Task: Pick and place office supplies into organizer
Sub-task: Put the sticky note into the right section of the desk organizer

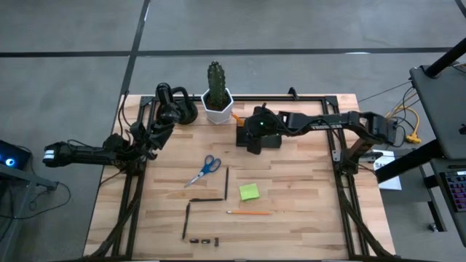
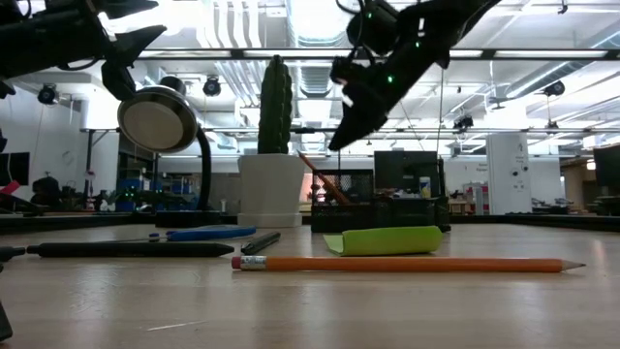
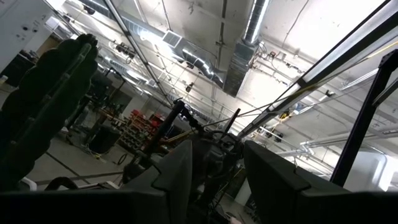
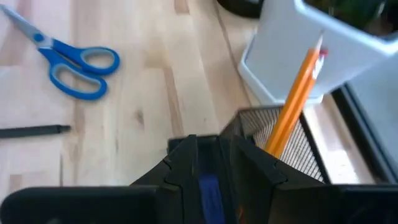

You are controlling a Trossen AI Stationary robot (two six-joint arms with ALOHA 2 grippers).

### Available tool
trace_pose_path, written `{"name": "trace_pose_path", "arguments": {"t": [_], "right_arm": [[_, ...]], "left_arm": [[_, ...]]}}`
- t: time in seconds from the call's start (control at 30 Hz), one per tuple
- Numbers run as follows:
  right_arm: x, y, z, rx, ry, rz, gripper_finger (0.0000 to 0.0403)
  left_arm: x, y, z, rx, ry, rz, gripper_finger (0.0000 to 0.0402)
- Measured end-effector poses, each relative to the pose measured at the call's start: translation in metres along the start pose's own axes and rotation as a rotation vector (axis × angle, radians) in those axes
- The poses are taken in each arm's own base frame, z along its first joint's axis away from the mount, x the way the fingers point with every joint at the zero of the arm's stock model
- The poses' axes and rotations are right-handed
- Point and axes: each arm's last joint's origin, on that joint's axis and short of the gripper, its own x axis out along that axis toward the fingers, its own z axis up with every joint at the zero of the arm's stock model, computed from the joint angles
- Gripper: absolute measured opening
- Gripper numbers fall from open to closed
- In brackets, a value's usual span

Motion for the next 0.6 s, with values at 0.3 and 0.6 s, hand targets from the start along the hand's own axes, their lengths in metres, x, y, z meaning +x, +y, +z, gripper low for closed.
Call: {"name": "trace_pose_path", "arguments": {"t": [0.3, 0.6], "right_arm": [[-0.019, 0.014, 0.018, -0.068, -0.058, 0.03, 0.008], [-0.035, 0.028, 0.022, -0.102, -0.064, 0.064, 0.0097]], "left_arm": [[0.0, 0.0, 0.0, 0.0, 0.001, 0.0, 0.013], [0.0, 0.0, 0.0, 0.001, 0.003, 0.002, 0.013]]}}
